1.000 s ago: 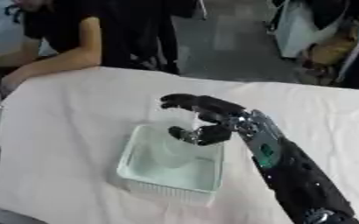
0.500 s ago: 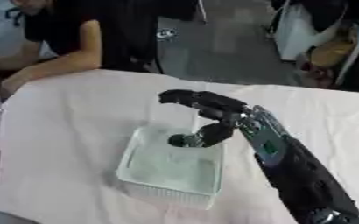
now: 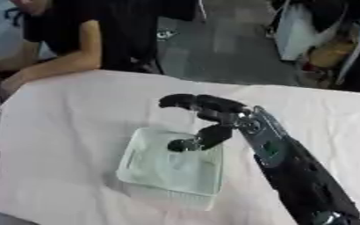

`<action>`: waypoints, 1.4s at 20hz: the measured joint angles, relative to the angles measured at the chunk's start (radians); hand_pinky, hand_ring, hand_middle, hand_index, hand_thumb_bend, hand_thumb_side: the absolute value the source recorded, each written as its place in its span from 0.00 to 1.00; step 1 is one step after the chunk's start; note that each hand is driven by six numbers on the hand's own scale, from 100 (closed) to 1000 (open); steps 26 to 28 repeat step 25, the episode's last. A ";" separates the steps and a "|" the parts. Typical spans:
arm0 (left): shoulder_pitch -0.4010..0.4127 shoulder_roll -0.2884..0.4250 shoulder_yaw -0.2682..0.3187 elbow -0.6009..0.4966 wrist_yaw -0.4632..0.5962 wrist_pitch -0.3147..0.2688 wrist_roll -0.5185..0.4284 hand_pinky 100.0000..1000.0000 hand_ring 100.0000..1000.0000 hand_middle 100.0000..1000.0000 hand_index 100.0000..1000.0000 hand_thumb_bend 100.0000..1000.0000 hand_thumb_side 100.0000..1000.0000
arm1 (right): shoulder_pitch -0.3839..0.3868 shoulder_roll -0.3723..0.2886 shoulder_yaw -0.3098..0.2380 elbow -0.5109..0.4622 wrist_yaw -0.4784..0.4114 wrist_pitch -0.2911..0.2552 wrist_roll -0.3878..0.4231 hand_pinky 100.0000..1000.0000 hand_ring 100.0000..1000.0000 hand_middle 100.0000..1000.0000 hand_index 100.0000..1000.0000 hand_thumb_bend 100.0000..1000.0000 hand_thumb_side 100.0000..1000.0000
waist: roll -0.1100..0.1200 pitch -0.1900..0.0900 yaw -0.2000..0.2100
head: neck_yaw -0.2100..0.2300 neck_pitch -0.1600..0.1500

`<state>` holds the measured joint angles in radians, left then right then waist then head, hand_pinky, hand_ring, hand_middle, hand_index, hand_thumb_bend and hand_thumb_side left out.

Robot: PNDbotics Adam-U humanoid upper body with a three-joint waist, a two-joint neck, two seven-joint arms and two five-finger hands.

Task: Pick up objects on the table and place them in the box.

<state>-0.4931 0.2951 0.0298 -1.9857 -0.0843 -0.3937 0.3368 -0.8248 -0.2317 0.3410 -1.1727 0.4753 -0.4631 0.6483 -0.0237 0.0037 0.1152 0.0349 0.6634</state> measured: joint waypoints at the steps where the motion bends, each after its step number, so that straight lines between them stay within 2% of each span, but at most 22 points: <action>1: 0.000 0.000 0.000 0.000 0.000 0.000 0.000 0.53 0.58 0.63 0.76 0.14 0.62 | 0.001 0.000 0.000 0.000 -0.005 0.001 0.001 1.00 1.00 1.00 1.00 0.55 0.71 | 0.000 0.000 0.000 | 0.000 0.000; 3: 0.000 0.000 0.000 0.000 0.000 0.001 -0.001 0.53 0.58 0.63 0.76 0.15 0.62 | 0.000 0.002 0.001 0.005 -0.033 0.014 0.014 1.00 1.00 1.00 1.00 0.56 0.73 | 0.000 0.000 0.002 | 0.000 0.000; 4: 0.000 0.000 0.000 0.000 0.000 0.001 -0.001 0.53 0.58 0.63 0.76 0.15 0.62 | 0.000 0.002 0.002 0.008 -0.046 0.028 0.028 1.00 1.00 1.00 1.00 0.51 0.76 | 0.000 0.000 0.002 | 0.000 0.000; 6: 0.000 0.000 0.000 0.000 0.000 0.001 -0.002 0.53 0.58 0.63 0.76 0.14 0.62 | 0.000 0.002 0.003 0.015 -0.078 0.061 0.061 1.00 1.00 1.00 1.00 0.49 0.76 | 0.000 0.000 0.003 | 0.000 0.000; 11: 0.000 0.000 0.000 0.000 0.000 0.001 -0.002 0.53 0.58 0.64 0.76 0.15 0.61 | -0.001 0.000 0.005 0.013 -0.139 0.123 0.123 1.00 1.00 1.00 1.00 0.50 0.76 | 0.000 0.000 0.003 | 0.000 0.000; 17: 0.000 0.000 0.000 0.000 0.000 0.001 -0.002 0.53 0.58 0.63 0.76 0.14 0.62 | -0.001 -0.007 0.006 -0.008 -0.138 0.128 0.128 1.00 1.00 1.00 1.00 0.46 0.74 | 0.000 0.000 0.003 | 0.000 0.000; 19: 0.000 0.000 0.000 0.000 0.000 0.001 -0.002 0.53 0.58 0.63 0.76 0.14 0.62 | -0.001 -0.008 0.000 -0.020 -0.134 0.119 0.119 1.00 1.00 1.00 1.00 0.40 0.70 | 0.000 0.000 0.003 | 0.000 0.000; 20: 0.000 0.000 0.000 0.000 0.000 0.001 -0.002 0.53 0.58 0.63 0.76 0.14 0.62 | -0.001 -0.013 -0.007 -0.032 -0.120 0.109 0.103 1.00 1.00 1.00 1.00 0.37 0.67 | 0.000 0.000 0.003 | 0.000 -0.001; 21: 0.000 0.000 0.000 0.000 0.000 0.001 -0.002 0.53 0.58 0.63 0.76 0.14 0.62 | -0.001 -0.017 -0.015 -0.047 -0.097 0.096 0.074 1.00 1.00 1.00 1.00 0.61 0.57 | 0.000 0.000 0.002 | 0.000 -0.002; 22: 0.000 0.000 0.000 0.000 0.000 0.001 -0.002 0.53 0.58 0.63 0.76 0.14 0.62 | -0.001 -0.021 -0.025 -0.065 -0.070 0.084 0.029 1.00 1.00 1.00 1.00 0.33 0.57 | 0.000 0.000 0.002 | 0.000 -0.004; 23: 0.000 0.000 0.000 0.000 0.000 0.001 -0.002 0.53 0.58 0.63 0.76 0.14 0.62 | -0.001 -0.024 -0.037 -0.083 -0.040 0.078 -0.036 1.00 1.00 1.00 1.00 0.30 0.53 | 0.000 0.000 0.001 | 0.000 -0.007; 25: 0.000 0.000 0.000 0.000 -0.001 0.001 -0.002 0.53 0.58 0.63 0.76 0.14 0.62 | -0.001 -0.025 -0.056 -0.114 0.027 0.085 -0.215 1.00 1.00 1.00 1.00 0.31 0.47 | 0.000 -0.001 0.000 | 0.000 -0.008; 28: 0.000 0.000 0.000 0.000 -0.001 0.001 -0.002 0.53 0.58 0.63 0.76 0.14 0.62 | -0.001 -0.025 -0.056 -0.114 0.027 0.085 -0.215 1.00 1.00 1.00 1.00 0.31 0.47 | 0.000 -0.001 0.000 | 0.000 -0.008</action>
